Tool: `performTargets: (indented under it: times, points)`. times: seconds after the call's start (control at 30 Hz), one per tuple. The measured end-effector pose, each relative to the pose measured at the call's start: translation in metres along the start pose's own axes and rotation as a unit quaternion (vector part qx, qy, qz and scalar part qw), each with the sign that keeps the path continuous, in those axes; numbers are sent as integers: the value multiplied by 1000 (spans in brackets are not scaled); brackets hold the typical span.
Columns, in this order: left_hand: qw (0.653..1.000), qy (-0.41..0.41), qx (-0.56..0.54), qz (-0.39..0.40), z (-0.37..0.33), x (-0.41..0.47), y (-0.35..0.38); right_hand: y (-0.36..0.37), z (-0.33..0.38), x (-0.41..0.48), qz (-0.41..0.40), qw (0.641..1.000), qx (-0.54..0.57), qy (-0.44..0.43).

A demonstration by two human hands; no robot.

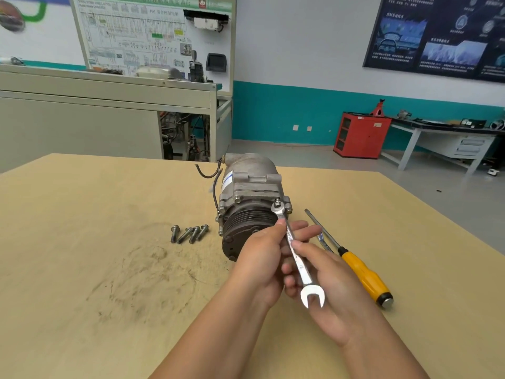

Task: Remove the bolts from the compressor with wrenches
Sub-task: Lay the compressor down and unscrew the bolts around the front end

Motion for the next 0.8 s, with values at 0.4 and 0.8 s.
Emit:
performTargets:
  times: [0.4, 0.8]
  points:
    - [999, -2, 51, 11, -5, -8, -1, -4, -5, -2, 26, 999, 4, 20]
    - [648, 376, 633, -194, -97, -29, -1, -47, 14, -12, -20, 998, 49, -46]
Point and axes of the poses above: each hand's wrist, its own x-axis towards the middle knuckle, its own y-axis out of the palm, z = x × y, the point moved 8 cm from there along x, towards the middle knuckle, and after that the axes turned 7 degrees about y, right-handed, at the moved point
